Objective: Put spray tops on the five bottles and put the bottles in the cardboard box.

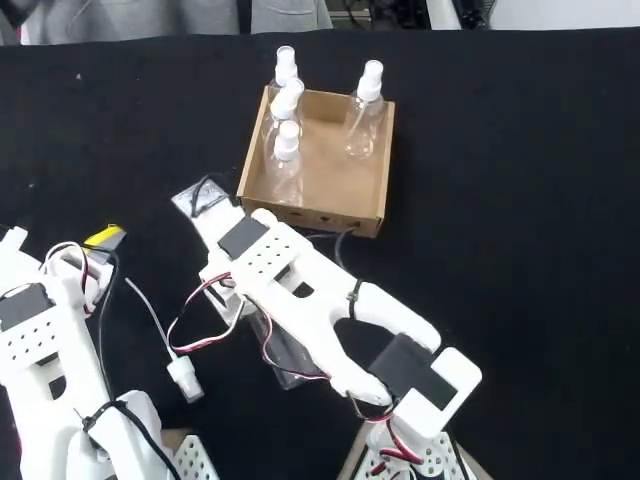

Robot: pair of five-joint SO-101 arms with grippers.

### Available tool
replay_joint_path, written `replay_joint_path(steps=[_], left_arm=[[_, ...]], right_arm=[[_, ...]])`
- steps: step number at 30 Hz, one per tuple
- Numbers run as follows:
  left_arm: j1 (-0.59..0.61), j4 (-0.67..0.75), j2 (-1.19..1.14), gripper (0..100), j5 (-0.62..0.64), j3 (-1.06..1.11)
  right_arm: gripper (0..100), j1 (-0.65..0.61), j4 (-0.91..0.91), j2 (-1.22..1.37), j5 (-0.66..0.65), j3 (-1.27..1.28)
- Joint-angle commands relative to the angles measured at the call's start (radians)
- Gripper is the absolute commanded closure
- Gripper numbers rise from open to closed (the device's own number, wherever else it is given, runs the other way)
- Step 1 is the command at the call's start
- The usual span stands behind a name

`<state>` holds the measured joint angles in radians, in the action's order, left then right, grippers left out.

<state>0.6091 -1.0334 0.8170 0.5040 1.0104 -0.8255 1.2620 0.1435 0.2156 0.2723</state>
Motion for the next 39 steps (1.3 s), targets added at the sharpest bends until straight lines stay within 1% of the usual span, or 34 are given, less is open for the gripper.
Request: replay_joint_path(steps=[1, 20, 22, 29, 31, 39], left_arm=[[0.013, 0.015, 0.008, 56, 0.006, -0.018], [0.013, 0.015, 0.008, 56, 0.005, -0.019], [0.013, 0.015, 0.008, 56, 0.005, -0.019], [0.013, 0.015, 0.008, 56, 0.005, -0.019], [0.013, 0.015, 0.008, 56, 0.005, -0.019], [0.013, 0.015, 0.008, 56, 0.005, -0.018]], right_arm=[[61.9, 0.018, 0.002, -0.067, 0.068, 0.039], [62.7, 0.020, 0.008, -0.067, 0.069, 0.139], [67.6, 0.020, 0.005, -0.067, 0.064, 0.139], [93.9, 0.020, -0.002, -0.073, -0.041, 0.131], [98.7, 0.020, -0.002, -0.076, -0.069, 0.127], [97.6, 0.025, 0.003, -0.076, -0.167, 0.071]])
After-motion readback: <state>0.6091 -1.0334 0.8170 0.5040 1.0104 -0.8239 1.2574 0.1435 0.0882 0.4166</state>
